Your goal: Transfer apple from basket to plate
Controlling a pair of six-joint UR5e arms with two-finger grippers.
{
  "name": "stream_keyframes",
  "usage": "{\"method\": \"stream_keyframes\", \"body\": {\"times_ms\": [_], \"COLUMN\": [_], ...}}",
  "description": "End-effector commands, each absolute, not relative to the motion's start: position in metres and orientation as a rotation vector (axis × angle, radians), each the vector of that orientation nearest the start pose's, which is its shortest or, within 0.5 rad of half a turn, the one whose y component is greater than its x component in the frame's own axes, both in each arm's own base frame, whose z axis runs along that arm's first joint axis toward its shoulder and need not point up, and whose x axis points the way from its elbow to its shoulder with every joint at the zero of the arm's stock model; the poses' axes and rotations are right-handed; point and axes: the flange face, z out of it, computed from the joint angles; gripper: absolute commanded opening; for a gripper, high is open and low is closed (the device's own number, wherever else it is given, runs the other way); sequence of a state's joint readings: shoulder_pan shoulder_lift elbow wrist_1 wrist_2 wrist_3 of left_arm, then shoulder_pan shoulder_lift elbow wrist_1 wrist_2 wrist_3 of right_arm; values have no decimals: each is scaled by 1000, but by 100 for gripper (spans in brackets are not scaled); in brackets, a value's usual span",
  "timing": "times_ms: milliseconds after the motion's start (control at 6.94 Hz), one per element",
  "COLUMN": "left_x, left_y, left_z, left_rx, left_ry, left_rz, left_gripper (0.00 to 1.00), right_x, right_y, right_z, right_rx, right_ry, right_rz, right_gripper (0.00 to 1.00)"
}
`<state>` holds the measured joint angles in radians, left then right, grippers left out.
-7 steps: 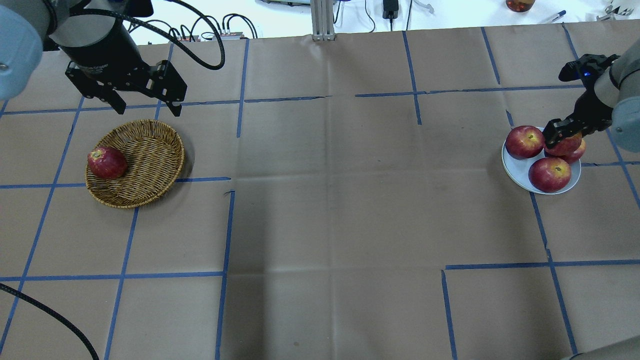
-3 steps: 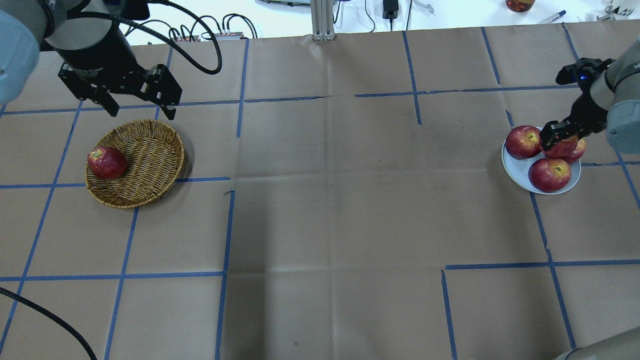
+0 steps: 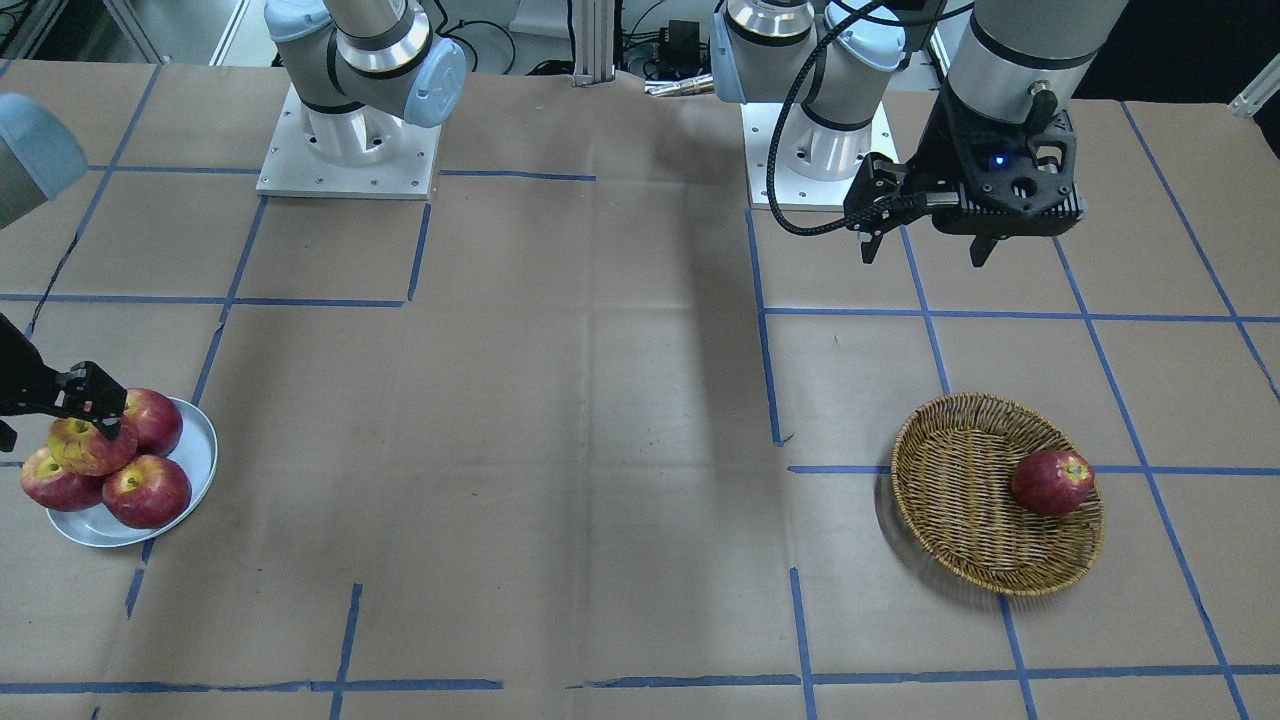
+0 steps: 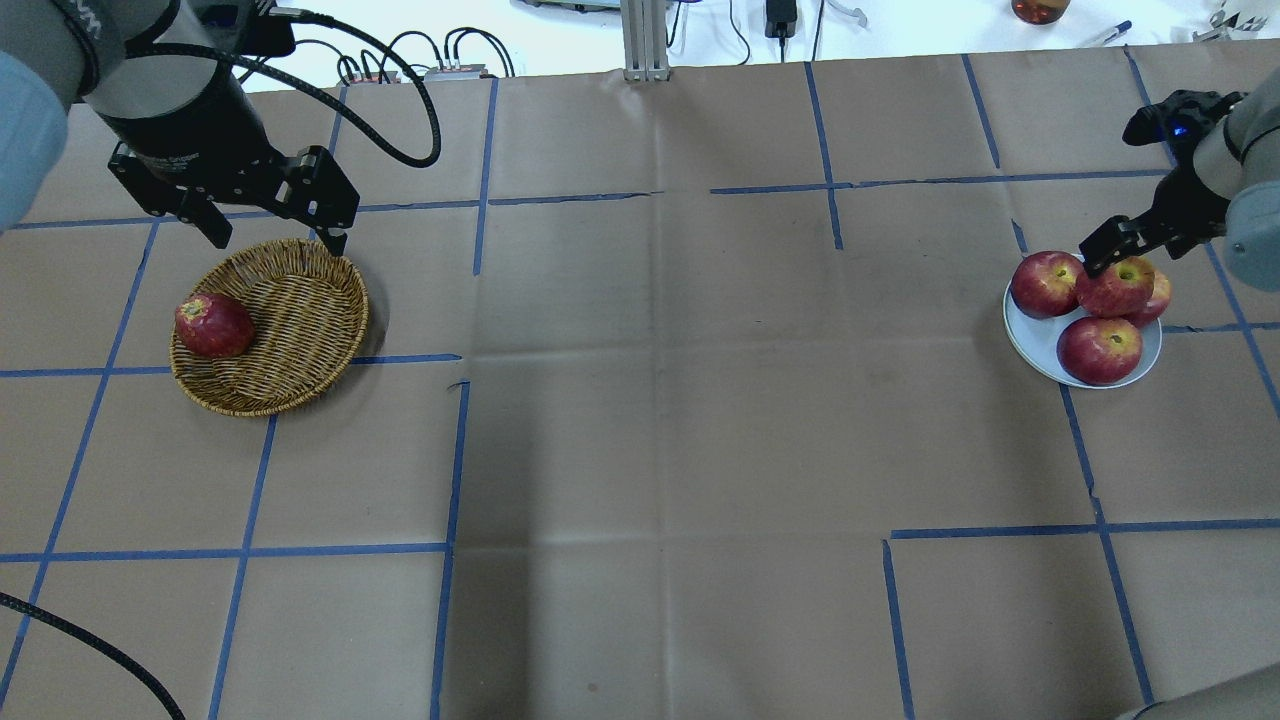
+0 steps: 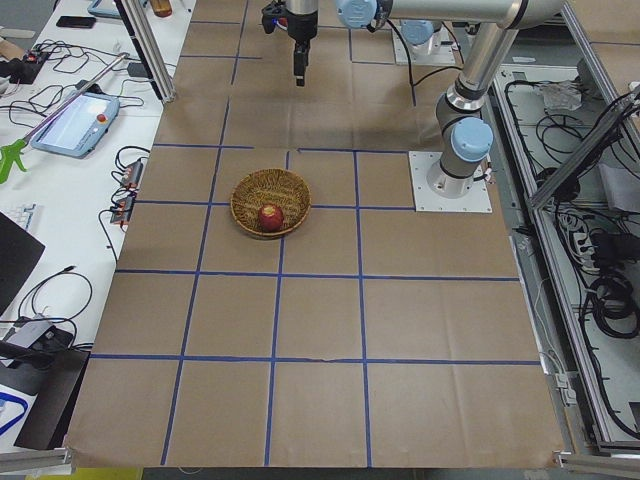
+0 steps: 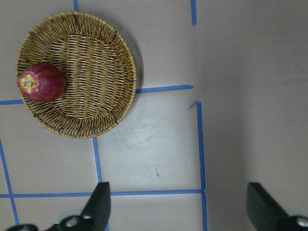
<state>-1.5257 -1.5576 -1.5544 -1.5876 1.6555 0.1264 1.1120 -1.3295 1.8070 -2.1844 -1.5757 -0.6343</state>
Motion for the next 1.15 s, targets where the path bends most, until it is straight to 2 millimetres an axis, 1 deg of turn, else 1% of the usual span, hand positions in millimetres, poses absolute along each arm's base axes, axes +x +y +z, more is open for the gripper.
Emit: {"method": "stream_keyframes", "body": {"times_ms": [0,144,288,432,577,721,865,1009], "left_x": [-102,-102,-101,-102,-107,-107,-115,-118], "left_y": [-497,-497,-497,-497,-499,-498,-493,-488], "left_z": [494,494,497,499,493,494,497,495], "left_rx": [120,113,122,124,119,114,138,148], "left_ry": [3061,3061,3062,3067,3104,3100,3101,3101], "left_rz": [8,8,-1,-11,2,10,14,47], "left_gripper": [99,99,99,99,99,99,99,99], "right_x": [-85,-44,-5,33,75,110,128,125], "right_y": [-563,-554,-543,-533,-522,-508,-496,-496], "right_z": [385,417,433,439,445,450,458,461], "right_rx": [-277,-212,-160,-148,-138,-161,-169,-159], "right_ry": [3191,3184,3171,3160,3151,3141,3139,3141], "right_rz": [-215,-167,-123,-99,-90,-60,-53,-55], "right_gripper": [100,100,100,100,100,100,100,100]}}
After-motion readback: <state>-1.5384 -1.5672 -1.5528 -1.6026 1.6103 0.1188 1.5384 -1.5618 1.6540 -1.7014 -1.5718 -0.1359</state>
